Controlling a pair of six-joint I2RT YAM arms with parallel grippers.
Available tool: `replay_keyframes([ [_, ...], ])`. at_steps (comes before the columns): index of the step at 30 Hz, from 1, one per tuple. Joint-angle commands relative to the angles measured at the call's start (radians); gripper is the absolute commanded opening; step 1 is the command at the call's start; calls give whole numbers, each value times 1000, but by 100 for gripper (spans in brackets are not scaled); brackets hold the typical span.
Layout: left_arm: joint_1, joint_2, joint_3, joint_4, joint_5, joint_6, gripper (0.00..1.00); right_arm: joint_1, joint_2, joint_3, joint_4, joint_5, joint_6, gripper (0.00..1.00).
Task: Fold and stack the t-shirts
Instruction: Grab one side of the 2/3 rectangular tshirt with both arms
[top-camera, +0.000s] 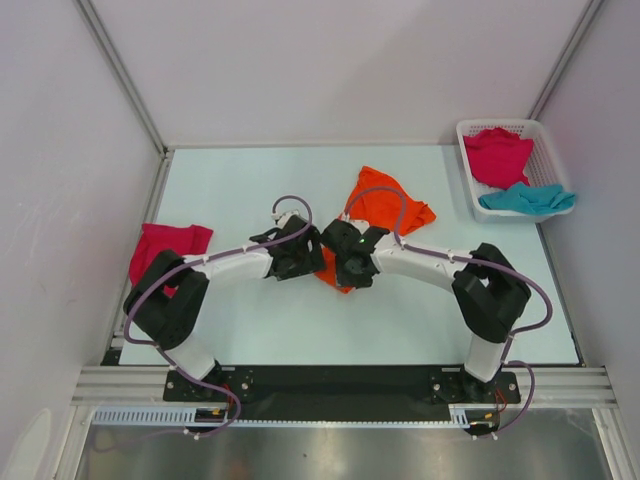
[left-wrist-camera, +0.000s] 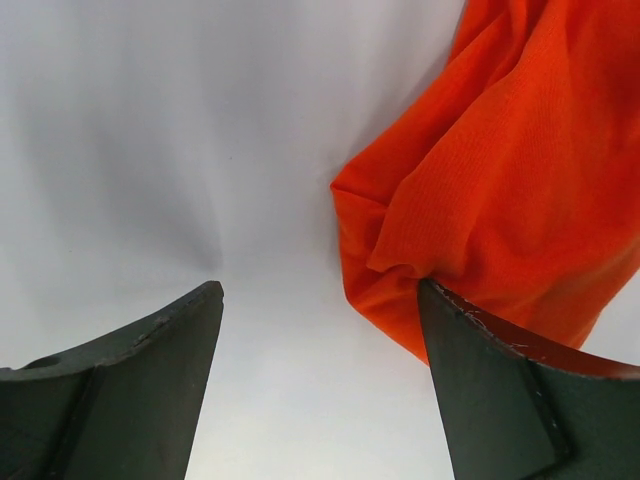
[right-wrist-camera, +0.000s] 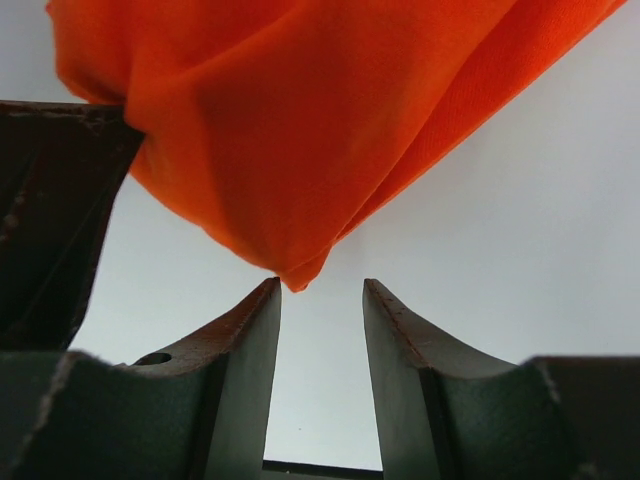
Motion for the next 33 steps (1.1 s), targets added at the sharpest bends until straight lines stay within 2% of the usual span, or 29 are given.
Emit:
replay_keyframes([
  [1, 6, -23, 54, -9, -23, -29, 84, 6, 44, 17, 26, 27, 17, 44],
  [12, 9, -7, 83, 25, -36, -58, 84, 6, 112, 27, 66, 48, 23, 43],
  [18, 11, 52, 105, 58, 6, -109, 82, 6, 119, 23, 66, 59, 32, 39],
  [27, 11, 122, 83, 141, 58, -162, 78, 3, 106, 24, 37, 86, 30, 39],
  [29, 11, 127, 71, 161, 81, -176, 74, 3, 107, 24, 36, 85, 33, 38],
  [31, 11, 132, 60, 178, 96, -184, 61, 4, 109, 24, 32, 88, 30, 32],
  [32, 11, 133, 60, 181, 99, -186, 51, 5, 107, 23, 31, 90, 32, 28],
  [33, 11, 135, 60, 183, 101, -186, 24, 5, 106, 23, 28, 93, 36, 14],
])
